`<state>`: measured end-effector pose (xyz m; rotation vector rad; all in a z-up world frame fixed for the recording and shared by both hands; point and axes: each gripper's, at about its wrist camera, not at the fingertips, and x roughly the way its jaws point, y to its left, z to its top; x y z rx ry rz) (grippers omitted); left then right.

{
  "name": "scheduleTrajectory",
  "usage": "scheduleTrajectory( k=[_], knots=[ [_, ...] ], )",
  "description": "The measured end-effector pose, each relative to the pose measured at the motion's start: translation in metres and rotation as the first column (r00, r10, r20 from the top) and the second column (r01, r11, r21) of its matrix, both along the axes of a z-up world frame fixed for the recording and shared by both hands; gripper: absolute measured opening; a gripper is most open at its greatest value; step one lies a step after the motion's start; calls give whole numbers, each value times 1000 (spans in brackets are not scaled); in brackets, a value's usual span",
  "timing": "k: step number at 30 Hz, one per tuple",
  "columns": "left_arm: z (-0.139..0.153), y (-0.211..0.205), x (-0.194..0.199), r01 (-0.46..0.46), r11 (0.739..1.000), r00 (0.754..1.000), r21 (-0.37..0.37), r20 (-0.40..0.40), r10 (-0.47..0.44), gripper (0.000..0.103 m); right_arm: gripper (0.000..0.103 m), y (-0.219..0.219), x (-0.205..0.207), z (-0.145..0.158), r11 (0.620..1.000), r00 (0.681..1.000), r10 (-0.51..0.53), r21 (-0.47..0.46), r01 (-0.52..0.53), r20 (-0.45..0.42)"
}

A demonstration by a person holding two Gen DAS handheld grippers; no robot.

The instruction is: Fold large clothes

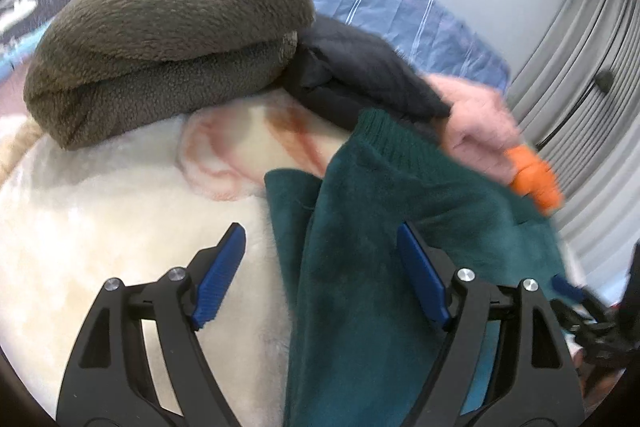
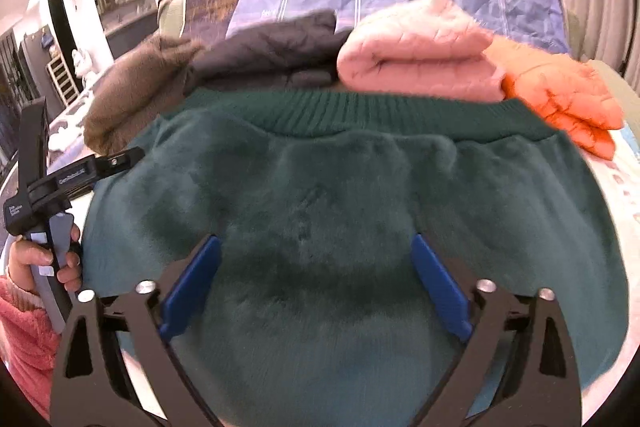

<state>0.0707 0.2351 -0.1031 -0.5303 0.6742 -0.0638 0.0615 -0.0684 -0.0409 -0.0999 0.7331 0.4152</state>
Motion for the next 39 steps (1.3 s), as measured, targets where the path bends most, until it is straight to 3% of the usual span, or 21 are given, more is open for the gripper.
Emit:
scheduleTrajectory(
  k=[2, 4, 9, 13, 15, 18, 20, 24, 27, 31, 37, 39],
  knots=[
    [2, 21, -11, -56, 998, 998, -38, 27, 57, 82, 88, 19, -28, 11, 992, 987, 100, -91, -89, 127],
    [0, 33, -16, -101, 995, 995, -27, 17, 101, 82, 88, 46, -55, 9, 957, 952, 246, -200, -209, 181],
    [-24, 50, -9, -41, 990, 998, -138, -49, 34, 82, 88, 105, -107, -16, 828, 840, 520, -330, -453, 152],
    [-29, 52, -8, -18, 985, 999, -172, -44, 11, 82, 88, 143, -132, -34, 724, 759, 633, -466, -509, 155],
    [-32, 55, -9, -7, 979, 1000, -202, -31, 1, 82, 88, 156, -135, -44, 681, 739, 662, -509, -526, 123],
    [-32, 56, -13, 3, 976, 1000, -218, -13, -6, 82, 88, 167, -130, -58, 642, 738, 671, -553, -531, 70],
    [-31, 58, -14, 12, 974, 1000, -226, -1, -13, 82, 88, 170, -123, -64, 639, 748, 661, -560, -527, 50],
    [-31, 58, -13, 33, 967, 999, -252, 19, -29, 82, 88, 189, -123, -71, 626, 744, 662, -610, -486, 87],
    [-30, 60, -14, 40, 961, 999, -275, 37, -31, 82, 83, 202, -122, -78, 641, 741, 655, -628, -441, 147],
    [-25, 63, -18, 81, 940, 994, -330, 98, -51, 83, 58, 198, -127, -72, 658, 744, 646, -618, -430, 170],
    [-30, 46, -5, 188, 903, 982, -387, 96, -163, 87, 57, 195, -121, -78, 666, 767, 623, -620, -416, 154],
    [-31, 36, 2, 201, 918, 979, -340, 55, -194, 87, 59, 199, -118, -81, 664, 767, 621, -627, -406, 161]
  ],
)
